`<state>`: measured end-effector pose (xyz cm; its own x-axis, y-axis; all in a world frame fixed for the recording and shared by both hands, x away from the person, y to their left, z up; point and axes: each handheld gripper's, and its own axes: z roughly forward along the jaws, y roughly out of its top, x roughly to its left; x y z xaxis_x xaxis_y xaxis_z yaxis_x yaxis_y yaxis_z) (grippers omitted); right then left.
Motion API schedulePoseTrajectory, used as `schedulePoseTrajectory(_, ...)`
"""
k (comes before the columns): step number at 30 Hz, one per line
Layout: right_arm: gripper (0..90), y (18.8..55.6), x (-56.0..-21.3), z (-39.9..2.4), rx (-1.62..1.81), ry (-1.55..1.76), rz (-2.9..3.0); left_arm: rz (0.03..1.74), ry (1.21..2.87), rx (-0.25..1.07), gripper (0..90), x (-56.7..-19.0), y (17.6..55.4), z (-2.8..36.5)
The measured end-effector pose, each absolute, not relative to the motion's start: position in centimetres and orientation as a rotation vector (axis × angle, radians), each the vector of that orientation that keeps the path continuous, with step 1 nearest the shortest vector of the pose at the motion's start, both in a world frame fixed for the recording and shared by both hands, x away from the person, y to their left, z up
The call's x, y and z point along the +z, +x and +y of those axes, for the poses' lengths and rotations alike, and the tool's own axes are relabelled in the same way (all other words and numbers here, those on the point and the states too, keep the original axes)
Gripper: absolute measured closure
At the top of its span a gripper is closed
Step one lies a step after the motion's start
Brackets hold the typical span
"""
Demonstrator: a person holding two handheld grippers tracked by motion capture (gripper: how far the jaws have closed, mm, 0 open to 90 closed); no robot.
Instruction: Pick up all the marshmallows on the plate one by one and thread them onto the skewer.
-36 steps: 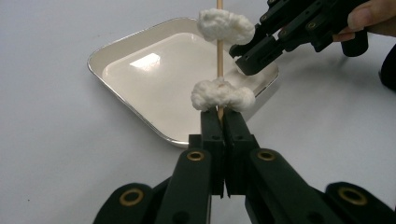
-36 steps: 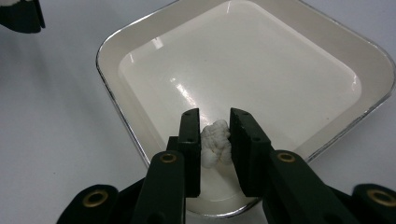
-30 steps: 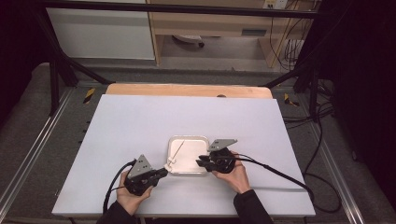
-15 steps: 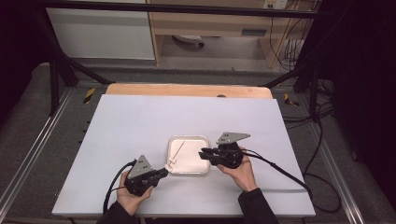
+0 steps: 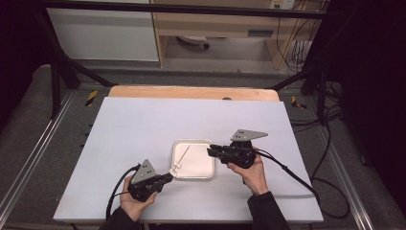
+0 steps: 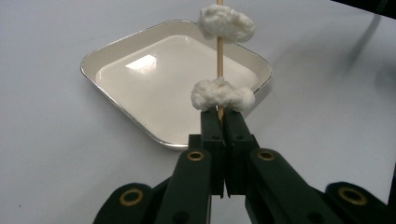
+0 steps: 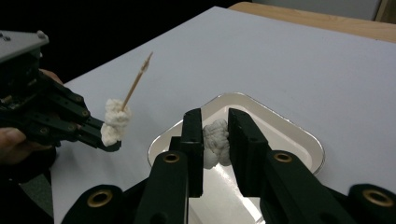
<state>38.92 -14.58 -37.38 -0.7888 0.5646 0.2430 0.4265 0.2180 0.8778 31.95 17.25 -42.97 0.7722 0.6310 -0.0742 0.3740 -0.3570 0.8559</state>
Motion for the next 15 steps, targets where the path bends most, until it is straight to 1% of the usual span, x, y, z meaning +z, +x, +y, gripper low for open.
schedulePoseTrajectory(15, 77.3, 39.4, -35.0, -14.8, 1.794, 1.013, 2.245, 0.755, 1.986, 0.327, 88.9, -43.0, 31.9, 17.2)
